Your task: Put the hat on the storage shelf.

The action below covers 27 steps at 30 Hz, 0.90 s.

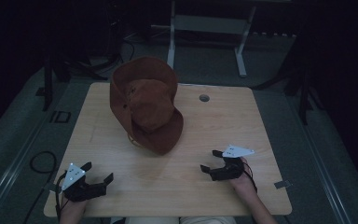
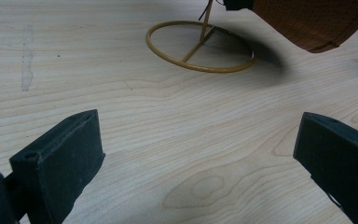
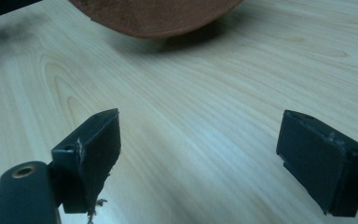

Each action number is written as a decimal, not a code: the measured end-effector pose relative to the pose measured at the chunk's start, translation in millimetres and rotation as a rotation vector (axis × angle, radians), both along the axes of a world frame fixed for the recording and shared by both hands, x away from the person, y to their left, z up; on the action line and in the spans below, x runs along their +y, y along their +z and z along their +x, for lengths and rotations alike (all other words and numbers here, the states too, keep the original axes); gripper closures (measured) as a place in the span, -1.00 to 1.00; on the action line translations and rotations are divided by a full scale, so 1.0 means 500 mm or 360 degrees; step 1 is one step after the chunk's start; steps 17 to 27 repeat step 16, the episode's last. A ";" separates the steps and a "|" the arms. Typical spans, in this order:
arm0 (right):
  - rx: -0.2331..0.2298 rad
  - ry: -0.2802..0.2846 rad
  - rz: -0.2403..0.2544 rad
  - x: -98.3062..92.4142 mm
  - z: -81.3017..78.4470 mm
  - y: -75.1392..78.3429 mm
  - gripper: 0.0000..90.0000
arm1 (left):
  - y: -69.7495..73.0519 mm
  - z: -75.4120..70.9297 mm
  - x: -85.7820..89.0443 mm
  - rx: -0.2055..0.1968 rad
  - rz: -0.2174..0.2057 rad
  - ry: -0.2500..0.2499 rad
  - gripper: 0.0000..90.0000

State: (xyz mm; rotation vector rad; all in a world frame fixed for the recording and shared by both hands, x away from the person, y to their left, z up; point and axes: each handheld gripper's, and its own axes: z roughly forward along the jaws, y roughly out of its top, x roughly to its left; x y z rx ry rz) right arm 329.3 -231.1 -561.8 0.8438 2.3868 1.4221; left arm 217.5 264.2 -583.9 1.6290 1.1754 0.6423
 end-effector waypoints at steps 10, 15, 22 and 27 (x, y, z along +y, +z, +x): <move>-0.0024 -0.0040 0.0003 -0.038 -0.015 -0.008 -0.69 | -0.001 0.000 -0.002 -0.0001 0.0012 0.0001 -0.96; -0.0029 -0.0027 -0.0031 -0.035 -0.015 -0.012 -0.69 | -0.001 0.000 -0.004 0.0003 0.0017 -0.0005 -0.96; -0.0025 -0.0020 -0.0023 -0.035 -0.014 -0.012 -0.69 | -0.001 0.000 -0.004 0.0002 0.0019 -0.0006 -0.96; -0.0025 -0.0020 -0.0023 -0.035 -0.014 -0.012 -0.69 | -0.001 0.000 -0.004 0.0002 0.0019 -0.0006 -0.96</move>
